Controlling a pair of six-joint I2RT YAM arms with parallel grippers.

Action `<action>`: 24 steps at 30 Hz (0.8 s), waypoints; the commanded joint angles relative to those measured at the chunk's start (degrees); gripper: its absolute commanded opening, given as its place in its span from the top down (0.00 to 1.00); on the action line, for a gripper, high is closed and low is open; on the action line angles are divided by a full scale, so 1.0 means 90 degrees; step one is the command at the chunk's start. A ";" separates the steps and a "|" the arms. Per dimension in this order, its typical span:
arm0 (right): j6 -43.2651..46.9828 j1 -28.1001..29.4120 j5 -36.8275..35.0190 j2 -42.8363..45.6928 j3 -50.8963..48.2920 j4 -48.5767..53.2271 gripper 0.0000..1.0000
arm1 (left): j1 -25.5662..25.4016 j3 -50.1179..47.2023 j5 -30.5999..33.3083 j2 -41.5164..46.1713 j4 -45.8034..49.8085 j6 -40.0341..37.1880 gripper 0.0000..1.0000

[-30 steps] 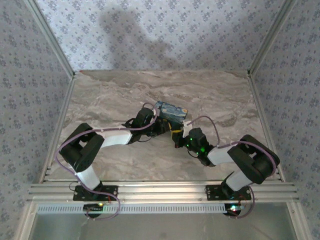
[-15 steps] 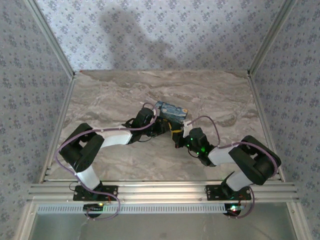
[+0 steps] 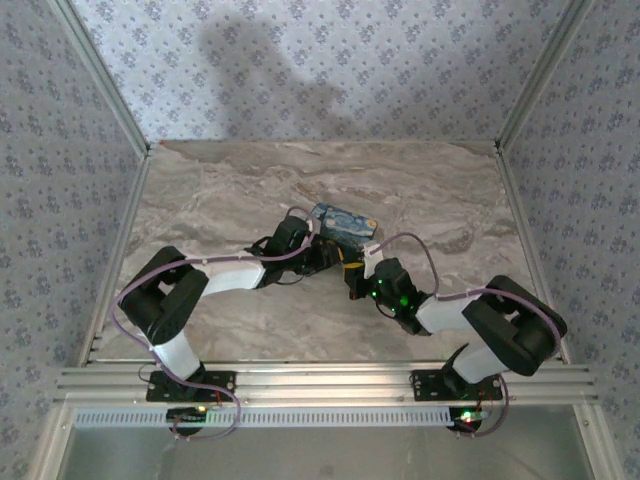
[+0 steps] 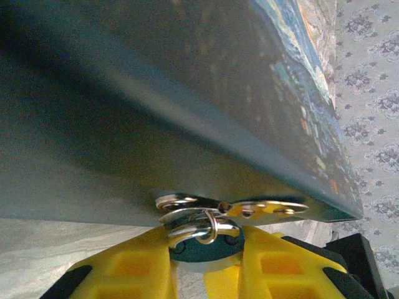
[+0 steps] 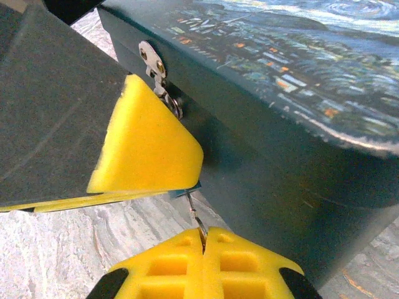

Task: Unlock the padlock with the key

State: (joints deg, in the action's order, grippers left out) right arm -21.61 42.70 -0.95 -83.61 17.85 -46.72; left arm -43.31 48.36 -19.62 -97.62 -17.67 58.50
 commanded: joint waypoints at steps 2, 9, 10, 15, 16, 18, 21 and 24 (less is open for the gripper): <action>0.0203 0.0095 -0.0129 0.0333 0.0256 -0.0342 1.00 | -0.0108 0.0169 -0.0028 -0.0129 0.0313 -0.0006 0.77; 0.0291 0.0110 -0.0141 0.0533 0.0244 -0.0157 1.00 | -0.0093 0.0206 -0.0007 -0.0159 0.0378 0.0053 0.77; 0.0304 0.0122 -0.0155 0.0558 0.0244 -0.0133 1.00 | -0.0100 0.0210 0.0001 -0.0168 0.0385 0.0057 0.77; 0.0317 0.0152 -0.0180 0.0635 0.0217 -0.0063 1.00 | -0.0098 0.0232 0.0012 -0.0198 0.0401 0.0082 0.77; 0.0295 0.0153 -0.0181 0.0655 0.0214 -0.0063 1.00 | -0.0095 0.0241 0.0013 -0.0207 0.0392 0.0076 0.77; 0.0236 0.0149 -0.0172 0.0678 0.0195 -0.0079 1.00 | -0.0095 0.0237 0.0007 -0.0225 0.0394 0.0075 0.77; 0.0093 0.0074 -0.0108 0.0687 0.0144 -0.0151 1.00 | -0.0095 0.0216 0.0006 -0.0245 0.0385 0.0079 0.77; -0.0128 -0.0129 0.0130 0.0688 0.0074 -0.0311 1.00 | -0.0098 0.0211 0.0001 -0.0247 0.0378 0.0082 0.77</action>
State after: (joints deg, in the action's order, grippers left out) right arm -20.97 42.35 -1.98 -79.85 17.78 -42.17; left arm -43.79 49.89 -20.34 -98.26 -16.67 59.66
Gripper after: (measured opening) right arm 0.066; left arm 0.231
